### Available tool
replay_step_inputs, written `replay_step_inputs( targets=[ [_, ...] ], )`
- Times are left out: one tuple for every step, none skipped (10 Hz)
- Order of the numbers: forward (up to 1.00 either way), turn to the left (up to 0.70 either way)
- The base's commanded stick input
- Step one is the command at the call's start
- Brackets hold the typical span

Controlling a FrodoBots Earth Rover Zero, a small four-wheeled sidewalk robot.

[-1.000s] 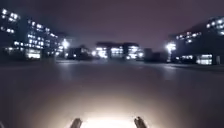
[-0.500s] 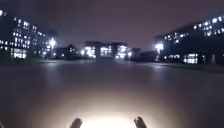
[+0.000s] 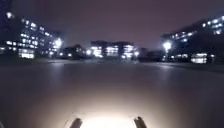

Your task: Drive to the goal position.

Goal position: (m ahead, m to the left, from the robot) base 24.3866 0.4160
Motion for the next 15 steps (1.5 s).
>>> replay_step_inputs(
  targets=[
    [1.00,0.01],
    [1.00,0.00],
    [1.00,0.00],
    [1.00,0.00],
    [1.00,0.00],
    [1.00,0.00],
    [1.00,0.00],
    [1.00,0.00],
    [1.00,0.00],
    [1.00,0.00],
    [1.00,0.00],
    [1.00,0.00],
    [1.00,0.00],
    [1.00,0.00],
    [1.00,0.00]
  ],
)
